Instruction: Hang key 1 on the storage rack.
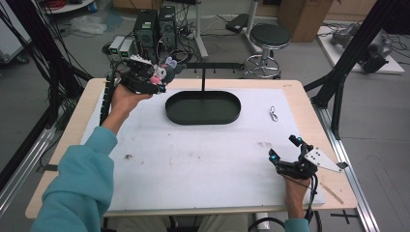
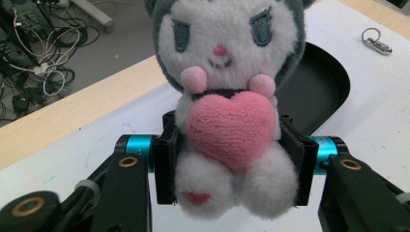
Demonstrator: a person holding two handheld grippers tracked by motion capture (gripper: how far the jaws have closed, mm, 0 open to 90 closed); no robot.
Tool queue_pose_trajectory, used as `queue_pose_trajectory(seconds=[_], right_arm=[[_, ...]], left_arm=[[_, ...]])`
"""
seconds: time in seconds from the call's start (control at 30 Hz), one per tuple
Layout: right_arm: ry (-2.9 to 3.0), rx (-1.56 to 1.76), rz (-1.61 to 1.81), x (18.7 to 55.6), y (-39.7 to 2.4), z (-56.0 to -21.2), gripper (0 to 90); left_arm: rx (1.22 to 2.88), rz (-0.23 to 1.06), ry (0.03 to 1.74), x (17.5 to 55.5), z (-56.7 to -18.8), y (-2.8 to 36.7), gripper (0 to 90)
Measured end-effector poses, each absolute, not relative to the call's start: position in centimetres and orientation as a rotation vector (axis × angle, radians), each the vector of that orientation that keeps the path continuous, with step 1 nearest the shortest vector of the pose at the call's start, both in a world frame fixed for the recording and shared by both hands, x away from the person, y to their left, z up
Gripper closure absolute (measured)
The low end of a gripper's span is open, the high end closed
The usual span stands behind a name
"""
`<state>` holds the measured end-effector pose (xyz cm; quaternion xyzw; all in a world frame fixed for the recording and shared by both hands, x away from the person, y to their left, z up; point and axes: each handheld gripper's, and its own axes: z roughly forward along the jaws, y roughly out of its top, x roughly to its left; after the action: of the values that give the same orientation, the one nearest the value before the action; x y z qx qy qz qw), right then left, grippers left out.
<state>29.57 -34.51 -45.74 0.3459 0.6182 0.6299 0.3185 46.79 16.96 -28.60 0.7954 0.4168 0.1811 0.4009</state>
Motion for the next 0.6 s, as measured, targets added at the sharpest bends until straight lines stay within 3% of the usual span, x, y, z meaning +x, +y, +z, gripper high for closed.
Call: queue_pose_trajectory(seconds=[0.6], right_arm=[[1.622,0.898,1.657,29.7,-34.6,-45.7,0.8]], left_arm=[[2.0,0.472,1.055,47.5,-28.0,15.6,51.3]])
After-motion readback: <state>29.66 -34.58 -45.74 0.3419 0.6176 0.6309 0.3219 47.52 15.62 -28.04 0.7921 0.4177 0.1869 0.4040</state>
